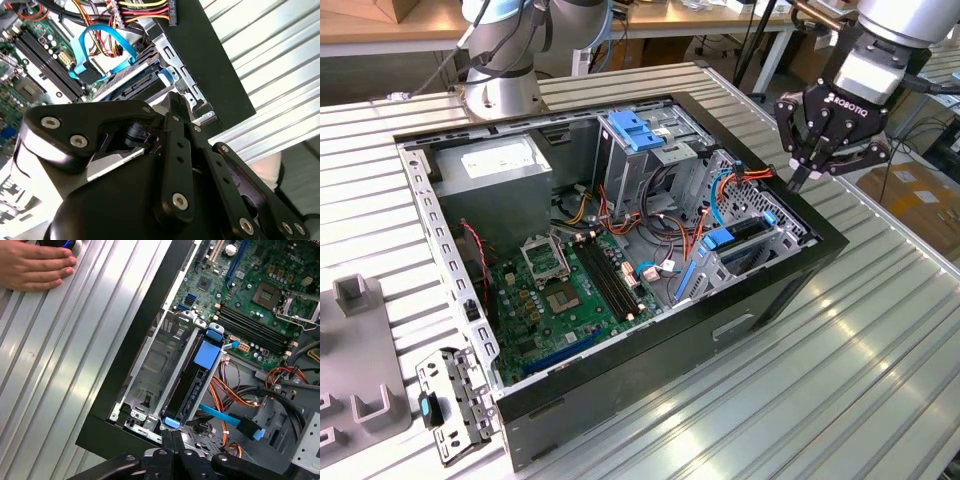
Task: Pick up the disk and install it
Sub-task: 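Insert the first disk wire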
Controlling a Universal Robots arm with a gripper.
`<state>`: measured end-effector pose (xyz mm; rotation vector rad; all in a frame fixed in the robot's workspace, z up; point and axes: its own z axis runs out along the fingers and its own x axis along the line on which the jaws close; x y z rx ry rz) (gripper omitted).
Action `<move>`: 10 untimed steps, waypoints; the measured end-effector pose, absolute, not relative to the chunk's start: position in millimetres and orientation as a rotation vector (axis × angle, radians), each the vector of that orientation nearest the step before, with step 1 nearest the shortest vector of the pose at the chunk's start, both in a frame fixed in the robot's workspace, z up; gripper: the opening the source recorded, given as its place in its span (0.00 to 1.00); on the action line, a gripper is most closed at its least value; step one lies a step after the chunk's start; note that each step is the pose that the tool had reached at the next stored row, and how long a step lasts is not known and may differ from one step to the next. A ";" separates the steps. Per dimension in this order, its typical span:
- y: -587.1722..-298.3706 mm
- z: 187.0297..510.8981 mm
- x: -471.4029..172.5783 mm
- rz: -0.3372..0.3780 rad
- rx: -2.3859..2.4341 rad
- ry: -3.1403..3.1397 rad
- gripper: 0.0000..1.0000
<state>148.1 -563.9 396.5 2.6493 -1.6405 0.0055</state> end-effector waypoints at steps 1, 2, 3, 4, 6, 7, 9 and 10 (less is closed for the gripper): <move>-563.9 396.5 148.4 0.006 2.678 -1.594 0.11; -563.9 396.5 149.1 0.006 2.686 -1.580 0.11; -563.6 396.4 150.1 0.007 2.692 -1.570 0.11; -563.1 396.4 151.4 0.007 2.697 -1.562 0.11; -561.1 396.4 153.8 0.007 2.705 -1.547 0.11; -559.7 396.4 155.1 0.007 2.709 -1.541 0.11; -555.8 396.4 157.7 0.007 2.714 -1.531 0.11; -553.4 396.4 159.1 0.007 2.717 -1.526 0.11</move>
